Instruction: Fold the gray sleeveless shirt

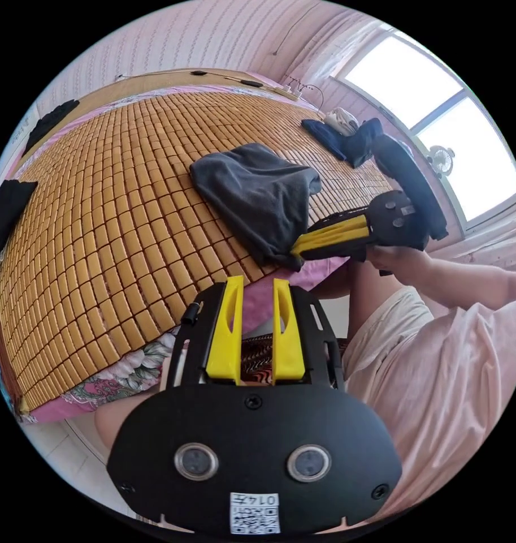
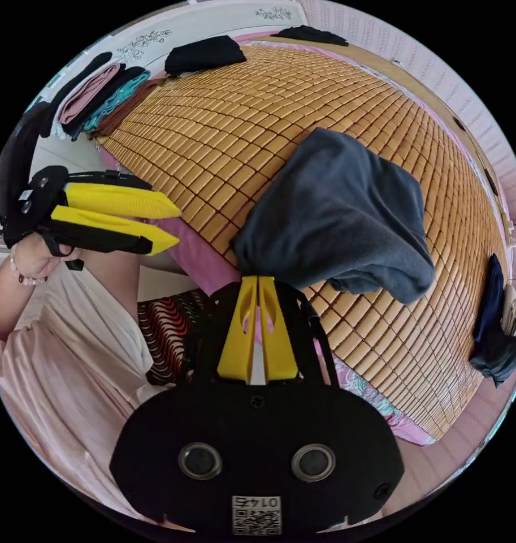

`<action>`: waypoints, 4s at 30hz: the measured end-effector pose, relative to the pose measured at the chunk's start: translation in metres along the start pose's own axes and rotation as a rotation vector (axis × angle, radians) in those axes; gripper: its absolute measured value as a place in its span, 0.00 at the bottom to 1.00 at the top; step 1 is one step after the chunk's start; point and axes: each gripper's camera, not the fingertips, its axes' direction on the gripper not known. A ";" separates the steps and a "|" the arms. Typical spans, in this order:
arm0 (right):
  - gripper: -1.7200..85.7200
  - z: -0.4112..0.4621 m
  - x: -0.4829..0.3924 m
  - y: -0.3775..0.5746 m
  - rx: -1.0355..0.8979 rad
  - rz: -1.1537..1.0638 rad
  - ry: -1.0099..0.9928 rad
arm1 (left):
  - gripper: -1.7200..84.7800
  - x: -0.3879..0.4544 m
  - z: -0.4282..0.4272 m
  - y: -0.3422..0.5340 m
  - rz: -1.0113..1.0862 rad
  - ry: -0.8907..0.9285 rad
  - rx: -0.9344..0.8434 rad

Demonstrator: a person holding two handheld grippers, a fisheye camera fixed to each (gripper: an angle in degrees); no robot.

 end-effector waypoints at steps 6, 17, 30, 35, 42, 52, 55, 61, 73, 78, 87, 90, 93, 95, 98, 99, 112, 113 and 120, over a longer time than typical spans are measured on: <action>0.02 -0.058 0.053 0.033 0.183 0.110 -0.197 | 0.13 0.011 0.014 -0.025 0.056 -0.046 -0.039; 0.06 0.006 -0.015 0.011 0.057 -0.011 0.123 | 0.01 -0.011 0.008 -0.047 -0.101 0.030 -0.078; 0.02 -0.146 0.127 0.098 0.431 0.140 -0.378 | 0.01 -0.017 -0.141 -0.044 -0.028 -0.106 0.240; 0.02 -0.212 0.178 0.149 0.705 0.169 -0.570 | 0.01 -0.009 -0.235 -0.084 0.042 -0.209 0.444; 0.02 -0.221 0.252 0.213 0.809 0.398 -0.604 | 0.02 0.011 -0.317 -0.226 0.176 -0.210 0.574; 0.04 -0.128 0.305 0.234 0.347 0.807 -0.300 | 0.09 0.018 -0.204 -0.233 0.133 -0.146 0.249; 0.07 -0.120 0.312 0.217 0.268 0.793 -0.260 | 0.09 0.010 -0.162 -0.161 0.066 -0.155 0.089; 0.13 -0.118 0.317 0.169 0.181 0.730 -0.156 | 0.11 0.013 -0.094 -0.081 -0.112 -0.148 -0.104; 0.04 -0.123 0.318 0.121 0.092 0.713 -0.106 | 0.08 0.042 -0.073 -0.124 -0.133 -0.167 -0.149; 0.03 -0.156 0.338 0.157 0.124 0.785 -0.117 | 0.02 0.051 -0.088 -0.126 -0.155 -0.185 -0.145; 0.11 -0.176 0.324 0.142 0.131 0.726 -0.169 | 0.08 0.066 -0.140 -0.113 -0.247 -0.147 -0.115; 0.15 -0.183 0.318 0.126 0.159 0.705 -0.187 | 0.10 0.073 -0.152 -0.115 -0.270 -0.119 -0.090; 0.13 -0.179 0.316 0.115 0.102 0.734 -0.139 | 0.12 0.081 -0.150 -0.125 -0.271 -0.113 -0.112; 0.11 -0.185 0.312 0.115 0.085 0.732 -0.112 | 0.08 0.090 -0.139 -0.132 -0.257 -0.115 -0.201; 0.06 -0.210 0.303 0.122 0.070 0.713 -0.085 | 0.03 0.111 -0.149 -0.134 -0.172 -0.149 -0.225; 0.05 -0.224 0.299 0.128 0.100 0.681 -0.134 | 0.03 0.113 -0.152 -0.133 -0.172 -0.146 -0.226; 0.03 -0.437 0.271 0.227 0.924 0.528 -0.661 | 0.01 0.170 -0.431 -0.071 -0.120 0.112 0.494; 0.03 -0.466 0.263 0.232 1.009 0.473 -0.676 | 0.01 0.179 -0.471 -0.066 -0.086 0.093 0.574; 0.02 -0.659 0.175 0.266 1.359 0.026 -0.585 | 0.01 0.258 -0.686 0.000 0.132 -0.100 1.029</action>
